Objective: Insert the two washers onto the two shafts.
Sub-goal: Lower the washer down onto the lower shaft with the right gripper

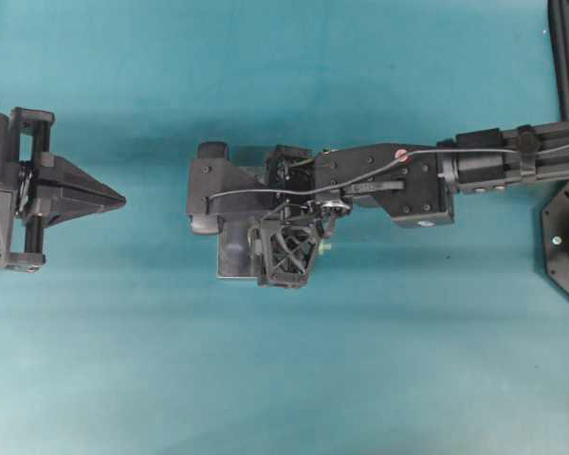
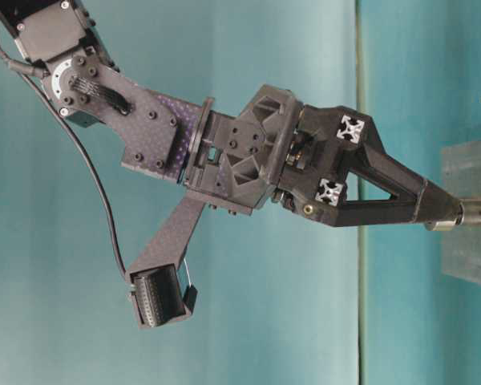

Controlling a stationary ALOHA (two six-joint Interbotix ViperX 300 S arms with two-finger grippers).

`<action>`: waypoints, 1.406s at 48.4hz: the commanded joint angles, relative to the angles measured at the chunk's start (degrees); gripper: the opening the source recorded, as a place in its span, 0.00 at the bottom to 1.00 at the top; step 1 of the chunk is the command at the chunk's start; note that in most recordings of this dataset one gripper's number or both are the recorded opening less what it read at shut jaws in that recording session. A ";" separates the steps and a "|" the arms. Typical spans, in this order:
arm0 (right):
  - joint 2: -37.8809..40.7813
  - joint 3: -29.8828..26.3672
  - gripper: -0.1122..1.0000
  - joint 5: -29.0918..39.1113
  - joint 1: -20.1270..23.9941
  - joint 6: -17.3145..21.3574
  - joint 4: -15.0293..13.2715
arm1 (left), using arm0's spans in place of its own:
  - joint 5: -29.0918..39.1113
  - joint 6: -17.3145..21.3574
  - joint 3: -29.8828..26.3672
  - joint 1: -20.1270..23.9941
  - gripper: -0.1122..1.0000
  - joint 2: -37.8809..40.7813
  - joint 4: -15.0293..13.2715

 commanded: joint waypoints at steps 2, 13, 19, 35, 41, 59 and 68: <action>-1.14 -1.32 0.40 -0.53 0.26 -0.53 0.18 | -0.53 -0.53 -0.44 -0.09 0.10 -0.09 0.18; -0.26 -1.41 0.42 -0.18 0.18 -0.35 0.35 | -0.53 -1.05 -0.44 -0.09 0.10 -0.09 0.18; 0.62 -1.76 0.74 0.00 0.18 -0.26 0.35 | -0.53 -1.05 -0.53 -0.09 0.10 -0.09 0.18; 1.67 -2.90 0.77 0.09 1.05 -0.35 4.66 | -0.53 -1.05 -0.53 -0.09 0.10 -0.18 0.18; 1.67 -2.72 0.74 0.62 1.67 -0.53 5.89 | -0.53 -1.05 -0.53 -0.09 0.10 -0.53 0.18; 2.29 -2.99 0.70 0.62 -2.37 -0.26 3.34 | -0.18 -1.14 -0.26 -0.09 0.10 -1.76 0.18; 3.43 -2.99 0.70 0.97 -1.85 0.09 2.37 | 0.18 -1.14 -0.53 -0.09 0.10 -1.41 0.18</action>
